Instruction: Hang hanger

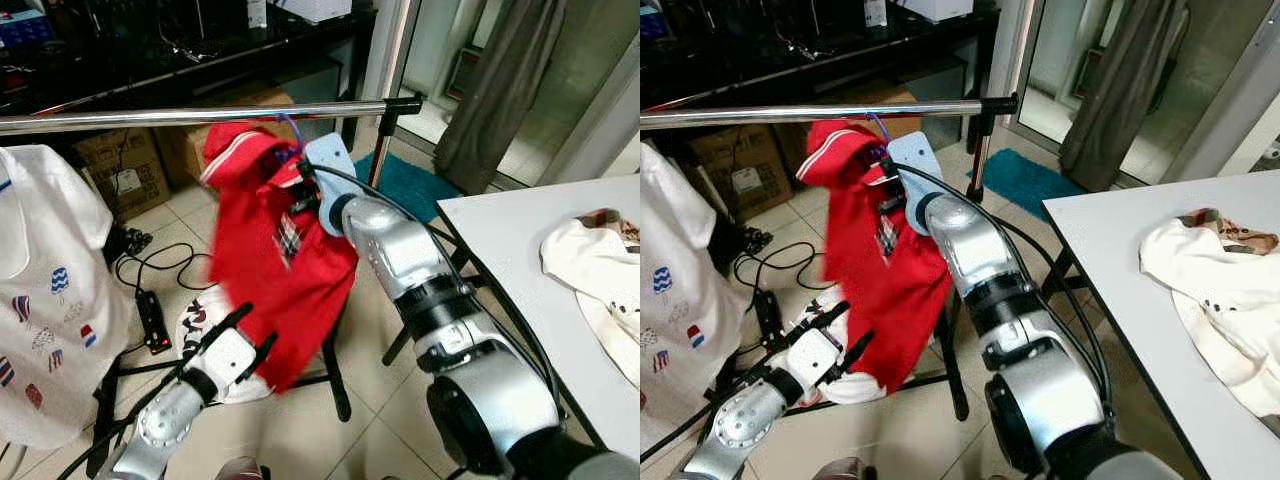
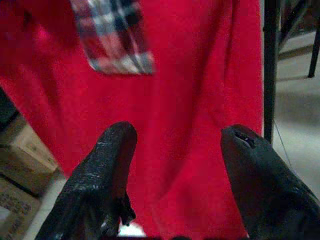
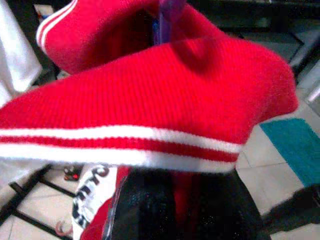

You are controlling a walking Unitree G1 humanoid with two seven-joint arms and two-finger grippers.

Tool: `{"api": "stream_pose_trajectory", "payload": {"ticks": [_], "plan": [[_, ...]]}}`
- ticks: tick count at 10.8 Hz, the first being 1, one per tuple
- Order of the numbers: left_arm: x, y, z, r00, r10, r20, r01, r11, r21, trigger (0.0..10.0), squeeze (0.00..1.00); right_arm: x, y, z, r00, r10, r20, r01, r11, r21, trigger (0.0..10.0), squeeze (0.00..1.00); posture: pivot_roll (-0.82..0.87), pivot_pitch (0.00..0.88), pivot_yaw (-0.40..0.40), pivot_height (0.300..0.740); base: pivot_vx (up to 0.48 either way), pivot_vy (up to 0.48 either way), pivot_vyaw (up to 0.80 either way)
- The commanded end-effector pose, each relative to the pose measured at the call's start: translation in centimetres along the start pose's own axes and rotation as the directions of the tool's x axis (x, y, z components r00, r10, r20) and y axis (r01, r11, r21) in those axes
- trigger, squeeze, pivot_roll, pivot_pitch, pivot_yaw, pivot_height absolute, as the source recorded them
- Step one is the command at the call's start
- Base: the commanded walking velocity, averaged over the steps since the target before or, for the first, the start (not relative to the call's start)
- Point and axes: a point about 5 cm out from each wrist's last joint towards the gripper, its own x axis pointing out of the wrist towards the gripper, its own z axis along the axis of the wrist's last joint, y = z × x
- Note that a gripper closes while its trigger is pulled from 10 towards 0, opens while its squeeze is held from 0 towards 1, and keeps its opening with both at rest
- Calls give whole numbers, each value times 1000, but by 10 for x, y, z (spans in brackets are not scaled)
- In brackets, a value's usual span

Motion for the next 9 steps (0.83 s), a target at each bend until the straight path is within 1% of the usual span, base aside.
{"api": "stream_pose_trajectory", "payload": {"ticks": [1, 3, 5, 6, 7, 8, 9], "plan": [[4, 5, 7, 1000, 0, 22, -1, 1000, 15, 10000, 0, 0, -4, 17, 998, -30, 49, 30, 1000, -7, 10000, 0, 175, 0, -52, 736, 0, 0, 0], [8, 15, 21, 997, 15, 73, -18, 999, 36, 10000, 0, 4, -4, 23, 998, -53, 33, 54, 998, -17, 10000, 0, 191, 0, -62, 736, 0, 0, 0], [9, 18, 26, 996, 14, 89, -18, 998, 52, 10000, 0, 6, -4, 31, 997, -71, 42, 72, 997, -22, 10000, 0, 196, 0, -63, 736, 0, 0, 0], [9, 18, 27, 996, 8, 91, -13, 998, 60, 10000, 0, 7, -5, 37, 993, -99, 61, 100, 995, -13, 10000, 0, 200, 0, -65, 736, 0, 0, 0], [8, 18, 30, 995, 5, 96, -11, 998, 64, 10000, 0, 9, -9, 38, 987, -145, 68, 145, 989, 6, 10000, 0, 204, 0, -67, 736, 0, 0, 0], [8, 18, 32, 995, 5, 100, -12, 998, 64, 10000, 0, 9, -11, 37, 984, -165, 64, 164, 986, 22, 10000, 0, 209, 0, -70, 736, 0, 0, 0], [9, 19, 35, 994, 10, 107, -17, 998, 60, 10000, 0, 10, -14, 33, 979, -197, 47, 194, 979, 60, 10000, 0, 216, 0, -72, 736, 0, 0, 0]]}}
